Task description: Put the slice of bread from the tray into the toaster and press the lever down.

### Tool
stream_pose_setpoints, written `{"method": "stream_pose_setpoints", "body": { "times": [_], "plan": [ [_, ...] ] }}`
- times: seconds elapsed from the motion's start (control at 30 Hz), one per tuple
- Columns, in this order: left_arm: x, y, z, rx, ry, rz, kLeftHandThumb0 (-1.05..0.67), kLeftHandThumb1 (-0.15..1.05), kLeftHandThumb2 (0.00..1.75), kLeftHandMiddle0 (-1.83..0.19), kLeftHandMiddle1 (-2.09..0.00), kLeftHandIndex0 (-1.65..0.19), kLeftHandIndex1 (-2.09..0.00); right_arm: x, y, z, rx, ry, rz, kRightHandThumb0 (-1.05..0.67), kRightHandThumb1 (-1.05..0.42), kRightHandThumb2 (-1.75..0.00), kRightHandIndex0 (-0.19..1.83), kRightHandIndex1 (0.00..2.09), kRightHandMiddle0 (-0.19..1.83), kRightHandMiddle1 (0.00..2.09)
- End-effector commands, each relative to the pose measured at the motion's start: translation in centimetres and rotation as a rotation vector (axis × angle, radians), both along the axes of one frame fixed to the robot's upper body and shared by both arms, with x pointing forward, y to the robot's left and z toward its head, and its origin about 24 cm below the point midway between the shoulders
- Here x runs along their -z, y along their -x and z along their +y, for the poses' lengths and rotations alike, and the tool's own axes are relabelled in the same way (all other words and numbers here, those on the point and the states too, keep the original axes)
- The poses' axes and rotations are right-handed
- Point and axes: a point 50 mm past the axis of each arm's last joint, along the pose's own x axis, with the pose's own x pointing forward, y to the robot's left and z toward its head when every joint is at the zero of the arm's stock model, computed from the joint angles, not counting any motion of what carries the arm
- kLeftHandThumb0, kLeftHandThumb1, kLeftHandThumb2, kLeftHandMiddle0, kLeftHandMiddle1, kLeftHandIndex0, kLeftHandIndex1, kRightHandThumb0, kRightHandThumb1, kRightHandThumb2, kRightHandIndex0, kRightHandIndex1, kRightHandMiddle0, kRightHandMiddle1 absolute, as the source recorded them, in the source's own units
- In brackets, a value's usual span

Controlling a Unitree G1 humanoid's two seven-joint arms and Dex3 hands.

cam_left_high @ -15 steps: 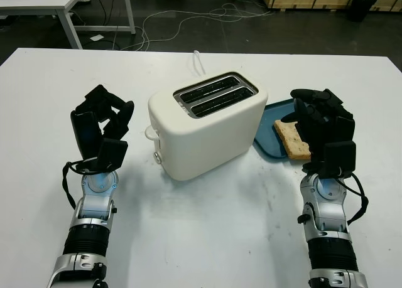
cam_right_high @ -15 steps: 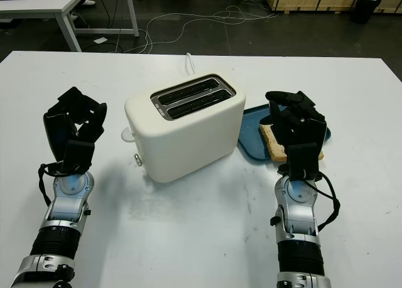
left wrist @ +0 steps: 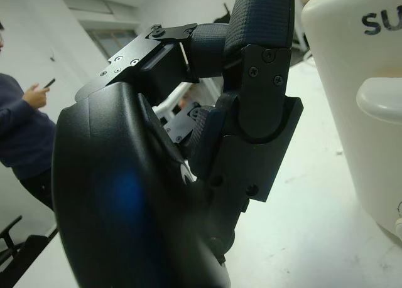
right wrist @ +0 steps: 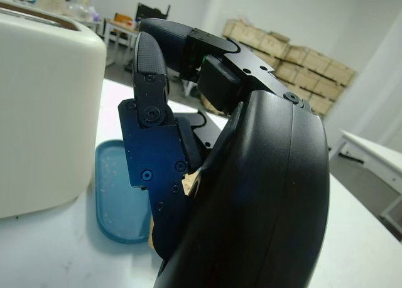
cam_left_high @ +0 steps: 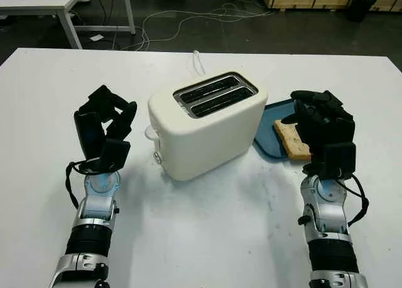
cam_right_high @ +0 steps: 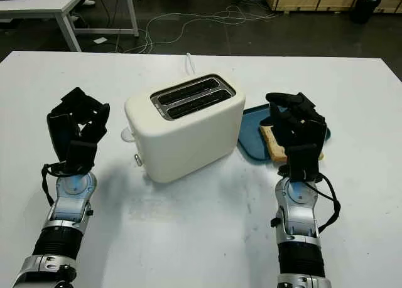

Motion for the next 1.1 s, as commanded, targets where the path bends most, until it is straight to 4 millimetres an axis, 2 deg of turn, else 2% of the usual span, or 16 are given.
{"method": "stream_pose_setpoints", "body": {
  "times": [0.0,0.07,0.13,0.2,0.3,0.37,0.5,0.67,0.9,1.07],
  "plan": [
    [0.2,0.2,0.1,0.000,0.006,-0.006,-0.95,0.92,0.30,-1.13,-1.65,-0.91,-1.49,-0.3,0.3,-0.9,-0.022,0.076,-0.026,-0.43,-0.92,-0.23,0.82,1.36,0.83,0.88],
    [0.2,0.2,0.1,-0.002,0.003,-0.005,-0.95,0.92,0.29,-1.13,-1.66,-0.90,-1.48,-0.6,0.5,-1.7,-0.037,0.151,-0.045,-0.43,-0.92,-0.19,0.76,1.35,0.82,0.78],
    [0.2,0.2,0.0,-0.005,-0.003,-0.006,-0.95,0.92,0.30,-1.12,-1.66,-0.90,-1.47,-1.2,0.9,-2.9,-0.042,0.293,-0.073,-0.44,-0.92,-0.11,0.72,1.23,0.86,0.57],
    [0.1,0.1,0.0,-0.003,-0.001,-0.008,-0.96,0.92,0.30,-1.13,-1.66,-0.91,-1.47,-2.0,1.4,-4.4,-0.048,0.460,-0.101,-0.46,-0.90,-0.03,0.72,0.93,0.90,0.26],
    [0.0,0.1,0.1,0.000,0.002,-0.012,-0.96,0.92,0.30,-1.13,-1.66,-0.91,-1.47,-3.0,2.1,-6.3,-0.052,0.702,-0.110,-0.50,-0.86,0.00,0.71,0.50,0.86,0.04],
    [0.0,0.1,0.1,-0.002,-0.001,-0.010,-0.95,0.92,0.30,-1.13,-1.66,-0.90,-1.47,-3.4,2.5,-7.4,-0.036,0.873,-0.100,-0.53,-0.85,0.00,0.70,0.33,0.80,0.01],
    [0.1,0.1,0.1,-0.002,0.003,-0.008,-0.95,0.92,0.30,-1.12,-1.66,-0.91,-1.47,-3.2,3.1,-9.2,-0.012,1.103,-0.059,-0.54,-0.85,0.00,0.69,0.13,0.70,0.00],
    [0.0,0.2,0.2,0.001,-0.003,-0.011,-0.94,0.92,0.30,-1.12,-1.66,-0.90,-1.47,-2.2,3.2,-10.5,-0.012,1.356,0.001,-0.55,-0.84,0.00,0.58,0.03,0.54,0.00],
    [0.0,0.1,0.3,-0.002,-0.005,-0.012,-0.95,0.92,0.30,-1.12,-1.66,-0.89,-1.48,-0.9,3.2,-11.5,-0.035,1.563,0.088,-0.62,-0.81,0.00,0.40,0.00,0.38,0.00],
    [-0.1,0.0,0.3,-0.004,-0.009,-0.013,-0.95,0.92,0.31,-1.12,-1.66,-0.90,-1.48,0.2,3.1,-11.3,-0.031,1.629,0.117,-0.64,-0.77,0.00,0.30,0.00,0.29,0.00]
  ]
}}
